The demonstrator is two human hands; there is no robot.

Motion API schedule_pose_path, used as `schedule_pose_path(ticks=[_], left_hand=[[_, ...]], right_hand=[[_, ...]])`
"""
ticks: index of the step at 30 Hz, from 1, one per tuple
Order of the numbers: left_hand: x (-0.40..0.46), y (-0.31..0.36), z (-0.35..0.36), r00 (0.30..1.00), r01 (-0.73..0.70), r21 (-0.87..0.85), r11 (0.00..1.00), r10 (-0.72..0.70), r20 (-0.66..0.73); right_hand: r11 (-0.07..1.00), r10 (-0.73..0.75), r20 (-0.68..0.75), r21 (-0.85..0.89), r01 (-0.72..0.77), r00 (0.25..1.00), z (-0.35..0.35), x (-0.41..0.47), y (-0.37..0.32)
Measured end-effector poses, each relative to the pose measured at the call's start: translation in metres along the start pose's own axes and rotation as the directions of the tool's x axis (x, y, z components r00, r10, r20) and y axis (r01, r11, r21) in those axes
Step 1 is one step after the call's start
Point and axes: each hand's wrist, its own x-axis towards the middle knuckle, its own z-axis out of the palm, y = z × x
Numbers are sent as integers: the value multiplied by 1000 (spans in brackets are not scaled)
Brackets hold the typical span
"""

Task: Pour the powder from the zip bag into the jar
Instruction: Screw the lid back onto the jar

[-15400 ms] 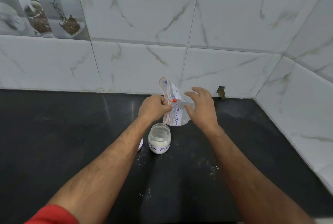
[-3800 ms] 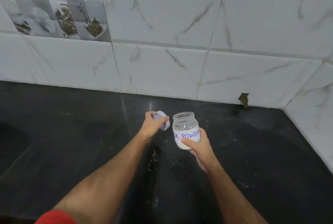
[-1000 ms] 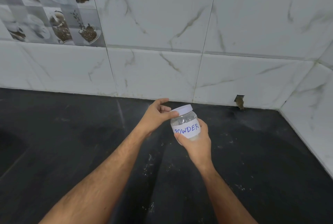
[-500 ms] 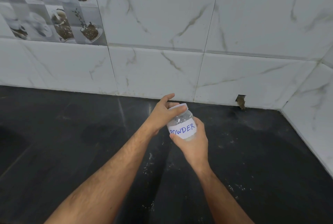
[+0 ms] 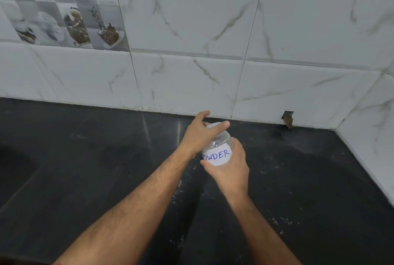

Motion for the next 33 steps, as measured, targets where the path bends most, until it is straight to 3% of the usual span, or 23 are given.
schedule_pose_path(ticks=[8, 16, 25, 27, 31, 33], left_hand=[[0, 11, 2, 994, -84, 182, 980, 96, -56], [-1, 14, -4, 990, -139, 165, 977, 140, 0], [-1, -8, 4, 997, -81, 145, 986, 82, 5], [-1, -18, 9, 998, -50, 59, 997, 47, 50], [-6, -49, 17, 988, 122, -273, 954, -90, 126], [-9, -72, 21, 973, 202, -260, 944, -163, 163]], right_hand=[[999, -28, 121, 33, 24, 992, -12, 14, -3], [989, 0, 171, 145, -25, 985, -6, 16, -7], [983, 47, 257, 159, -90, 965, -3, 14, 17], [979, 61, 285, 168, -113, 956, -4, 12, 29], [962, 106, 321, 205, -179, 941, -13, 13, 56], [947, 152, 320, 222, -230, 935, -19, 18, 71]])
